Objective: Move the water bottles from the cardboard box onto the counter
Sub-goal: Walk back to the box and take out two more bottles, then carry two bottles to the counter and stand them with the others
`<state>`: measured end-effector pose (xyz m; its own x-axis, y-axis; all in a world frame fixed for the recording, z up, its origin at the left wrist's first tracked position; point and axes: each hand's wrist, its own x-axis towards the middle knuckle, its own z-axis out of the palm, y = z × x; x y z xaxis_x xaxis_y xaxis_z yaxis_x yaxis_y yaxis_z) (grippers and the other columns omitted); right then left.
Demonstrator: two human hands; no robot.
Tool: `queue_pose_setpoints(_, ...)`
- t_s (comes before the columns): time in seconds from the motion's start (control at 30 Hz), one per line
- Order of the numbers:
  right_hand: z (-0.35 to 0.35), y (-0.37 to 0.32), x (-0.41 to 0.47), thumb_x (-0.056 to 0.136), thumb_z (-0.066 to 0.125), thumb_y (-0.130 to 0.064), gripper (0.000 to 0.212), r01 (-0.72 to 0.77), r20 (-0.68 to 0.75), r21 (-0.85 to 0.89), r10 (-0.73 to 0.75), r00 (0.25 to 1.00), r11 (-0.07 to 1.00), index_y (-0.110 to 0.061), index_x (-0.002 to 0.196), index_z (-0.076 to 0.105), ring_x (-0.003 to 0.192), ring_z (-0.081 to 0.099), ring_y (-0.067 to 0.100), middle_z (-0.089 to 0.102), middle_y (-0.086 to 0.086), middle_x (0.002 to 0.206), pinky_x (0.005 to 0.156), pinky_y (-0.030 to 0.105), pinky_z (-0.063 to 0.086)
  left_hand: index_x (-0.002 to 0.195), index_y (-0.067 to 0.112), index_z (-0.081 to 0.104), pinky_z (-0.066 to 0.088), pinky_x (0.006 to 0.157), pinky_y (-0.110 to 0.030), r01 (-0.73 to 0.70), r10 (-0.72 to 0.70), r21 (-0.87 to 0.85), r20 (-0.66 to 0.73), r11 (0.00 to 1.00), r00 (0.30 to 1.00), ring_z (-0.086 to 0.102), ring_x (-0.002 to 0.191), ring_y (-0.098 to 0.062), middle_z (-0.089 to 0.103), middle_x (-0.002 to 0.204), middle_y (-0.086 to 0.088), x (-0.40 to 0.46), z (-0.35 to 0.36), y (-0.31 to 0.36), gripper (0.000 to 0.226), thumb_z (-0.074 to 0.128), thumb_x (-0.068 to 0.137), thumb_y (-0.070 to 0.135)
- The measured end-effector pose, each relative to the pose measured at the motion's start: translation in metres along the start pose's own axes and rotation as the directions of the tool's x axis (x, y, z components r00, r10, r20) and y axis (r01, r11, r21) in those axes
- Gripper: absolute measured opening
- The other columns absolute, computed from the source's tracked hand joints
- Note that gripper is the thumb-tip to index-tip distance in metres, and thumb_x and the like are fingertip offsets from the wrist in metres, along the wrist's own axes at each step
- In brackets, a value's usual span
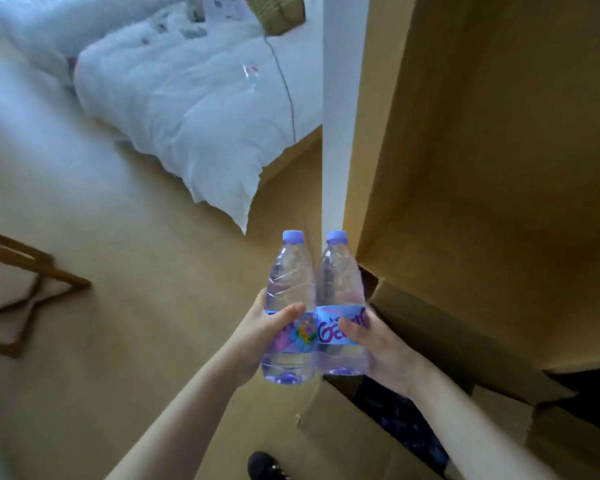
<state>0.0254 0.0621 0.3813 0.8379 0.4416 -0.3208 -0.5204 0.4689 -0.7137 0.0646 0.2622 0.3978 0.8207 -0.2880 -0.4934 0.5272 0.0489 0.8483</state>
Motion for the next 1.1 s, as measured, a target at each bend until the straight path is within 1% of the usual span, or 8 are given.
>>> queue_pose_setpoints(0.1, 0.057, 0.004, 0.041, 0.073, 0.081, -0.037, 0.087, -0.037, -0.027, -0.098, 0.034, 0.999, 0.994, -0.021, 0.145, 0.034, 0.122, 0.054, 0.043, 0.053, 0.019, 0.137, 0.093, 0.067, 0.044, 0.125, 0.019, 0.049, 0.057, 0.077, -0.033, -0.054, 0.058, 0.039, -0.138, 0.998, 0.989, 0.071, 0.097, -0.020, 0.070, 0.110, -0.007, -0.022, -0.049, 0.023, 0.061, 0.080, 0.072, 0.024)
queue_pose_setpoints(0.3, 0.168, 0.032, 0.123, 0.085, 0.071, -0.018, 0.023, -0.115, -0.127, -0.272, 0.082, 0.988, 0.955, -0.020, 0.106, 0.062, 0.091, 0.071, 0.029, 0.072, 0.010, 0.102, 0.065, 0.044, 0.060, 0.104, 0.020, 0.060, 0.055, 0.071, -0.020, -0.076, 0.129, 0.141, -0.416, 0.987, 0.900, 0.071, 0.085, -0.006, 0.074, 0.094, 0.005, -0.071, -0.153, 0.056, 0.033, 0.080, 0.077, 0.019)
queue_pose_setpoints(0.37, 0.201, 0.043, 0.149, 0.085, 0.072, -0.017, 0.033, -0.146, -0.118, -0.328, 0.113, 0.987, 0.933, -0.016, 0.114, 0.057, 0.091, 0.071, 0.027, 0.071, 0.009, 0.104, 0.066, 0.047, 0.060, 0.088, 0.023, 0.066, 0.053, 0.061, -0.016, -0.095, 0.160, 0.155, -0.489, 0.983, 0.857, 0.070, 0.073, -0.003, 0.075, 0.081, 0.007, -0.088, -0.184, 0.059, 0.019, 0.079, 0.077, 0.014)
queue_pose_setpoints(0.47, 0.244, 0.061, 0.182, 0.080, 0.078, -0.019, 0.055, -0.157, -0.139, -0.483, 0.102, 0.985, 0.862, -0.015, 0.123, 0.044, 0.098, 0.068, 0.022, 0.067, 0.007, 0.109, 0.079, 0.052, 0.058, 0.092, 0.019, 0.064, 0.058, 0.068, -0.024, -0.076, 0.130, 0.110, -0.637, 0.991, 0.760, 0.071, 0.077, -0.008, 0.073, 0.088, -0.003, -0.114, -0.223, 0.055, 0.031, 0.085, 0.070, 0.019)
queue_pose_setpoints(0.63, 0.298, 0.079, 0.226, 0.072, 0.084, -0.018, 0.062, -0.036, -0.059, -0.756, -0.012, 0.998, 0.654, -0.016, 0.118, 0.043, 0.078, 0.060, 0.000, 0.061, -0.008, 0.093, 0.052, 0.005, 0.042, 0.107, 0.015, 0.048, 0.054, 0.086, -0.036, 0.081, 0.015, 0.076, -0.816, 0.994, 0.578, 0.065, 0.091, -0.016, 0.065, 0.099, -0.001, -0.143, -0.276, 0.050, 0.059, 0.086, 0.066, 0.033)
queue_pose_setpoints(0.8, 0.336, 0.087, 0.266, 0.071, 0.084, -0.030, 0.070, -0.005, -0.037, -0.842, -0.049, 0.998, 0.540, -0.022, 0.122, 0.038, 0.079, 0.058, 0.002, 0.058, -0.009, 0.094, 0.055, 0.014, 0.043, 0.109, 0.019, 0.042, 0.052, 0.087, -0.038, 0.161, -0.001, 0.070, -0.914, 0.985, 0.407, 0.062, 0.096, -0.024, 0.062, 0.105, -0.001, -0.155, -0.326, 0.058, 0.061, 0.081, 0.069, 0.044)
queue_pose_setpoints(1.0, 0.375, 0.076, 0.348, 0.076, 0.079, -0.036, 0.071, 0.047, 0.009, -0.916, -0.098, 0.995, 0.398, -0.021, 0.130, 0.035, 0.090, 0.059, 0.015, 0.058, 0.000, 0.111, 0.058, 0.019, 0.043, 0.115, 0.015, 0.042, 0.054, 0.089, -0.045, 0.137, 0.005, 0.055, -0.939, 0.989, 0.344, 0.063, 0.096, -0.029, 0.061, 0.107, -0.006, -0.127, -0.401, 0.094, 0.064, 0.080, 0.072, 0.043)
queue_pose_setpoints(1.1, 0.395, 0.065, 0.408, 0.075, 0.079, -0.037, 0.074, 0.081, 0.036, -0.924, -0.126, 0.991, 0.375, -0.020, 0.131, 0.034, 0.096, 0.059, 0.017, 0.056, 0.001, 0.115, 0.073, 0.028, 0.052, 0.119, 0.015, 0.040, 0.054, 0.088, -0.045, 0.134, -0.020, 0.025, -0.946, 0.991, 0.323, 0.063, 0.095, -0.028, 0.060, 0.108, -0.006, -0.095, -0.443, 0.125, 0.066, 0.078, 0.073, 0.044)
